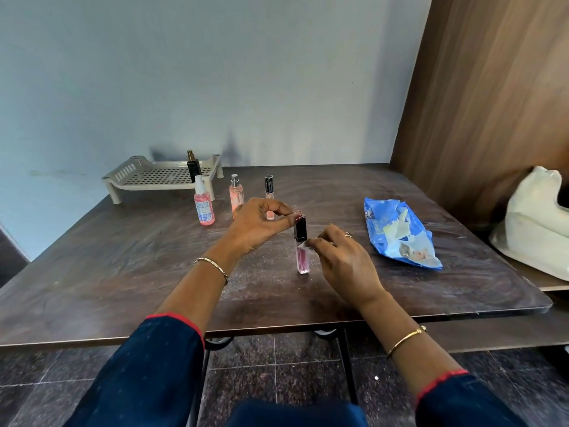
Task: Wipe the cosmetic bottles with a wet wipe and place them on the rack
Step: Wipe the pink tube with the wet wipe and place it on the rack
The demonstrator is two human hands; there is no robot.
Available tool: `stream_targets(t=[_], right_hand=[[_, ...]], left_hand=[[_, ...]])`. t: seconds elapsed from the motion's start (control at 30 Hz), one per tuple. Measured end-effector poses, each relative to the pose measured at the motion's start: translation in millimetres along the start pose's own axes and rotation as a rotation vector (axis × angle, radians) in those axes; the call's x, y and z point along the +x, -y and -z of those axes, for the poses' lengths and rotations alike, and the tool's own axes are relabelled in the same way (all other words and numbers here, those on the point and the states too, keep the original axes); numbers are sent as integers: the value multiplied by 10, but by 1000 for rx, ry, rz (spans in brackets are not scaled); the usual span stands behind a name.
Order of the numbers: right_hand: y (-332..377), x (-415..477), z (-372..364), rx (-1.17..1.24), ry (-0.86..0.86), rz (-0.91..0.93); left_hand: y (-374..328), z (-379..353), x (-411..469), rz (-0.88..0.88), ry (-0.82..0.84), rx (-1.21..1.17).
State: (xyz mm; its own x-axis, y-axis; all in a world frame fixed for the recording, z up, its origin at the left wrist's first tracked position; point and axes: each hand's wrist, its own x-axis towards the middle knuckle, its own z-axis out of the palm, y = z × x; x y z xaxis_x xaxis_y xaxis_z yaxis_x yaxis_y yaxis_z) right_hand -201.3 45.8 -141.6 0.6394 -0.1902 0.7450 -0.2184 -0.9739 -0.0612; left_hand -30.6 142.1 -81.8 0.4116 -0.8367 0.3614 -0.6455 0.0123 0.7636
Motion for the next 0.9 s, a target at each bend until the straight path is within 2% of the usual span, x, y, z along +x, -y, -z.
stream_targets(t=[0.13,0.23,0.4,0.53,0.73,0.8,0.9], right_hand=[[29,67,-5,53,-48,-35],[55,112,-12,19,-20,6],[24,-13,54,-28,187,162],[19,-71,67,-62,364,197],[33,36,159,-68,530,242],[9,73,160,-33,503,223],[-43,100,131,76,348,125]], left_hand=[[-21,-14,-5,-9,11,-4],[-36,-25,-12,-5,14,-10],[-42,-28,16,18,17,-19],[3,-21,30,8,34,-49],[-9,-30,28,2,37,-95],[-16,-24,14,-3,51,-105],[-24,-17,-15,-13,65,-101]])
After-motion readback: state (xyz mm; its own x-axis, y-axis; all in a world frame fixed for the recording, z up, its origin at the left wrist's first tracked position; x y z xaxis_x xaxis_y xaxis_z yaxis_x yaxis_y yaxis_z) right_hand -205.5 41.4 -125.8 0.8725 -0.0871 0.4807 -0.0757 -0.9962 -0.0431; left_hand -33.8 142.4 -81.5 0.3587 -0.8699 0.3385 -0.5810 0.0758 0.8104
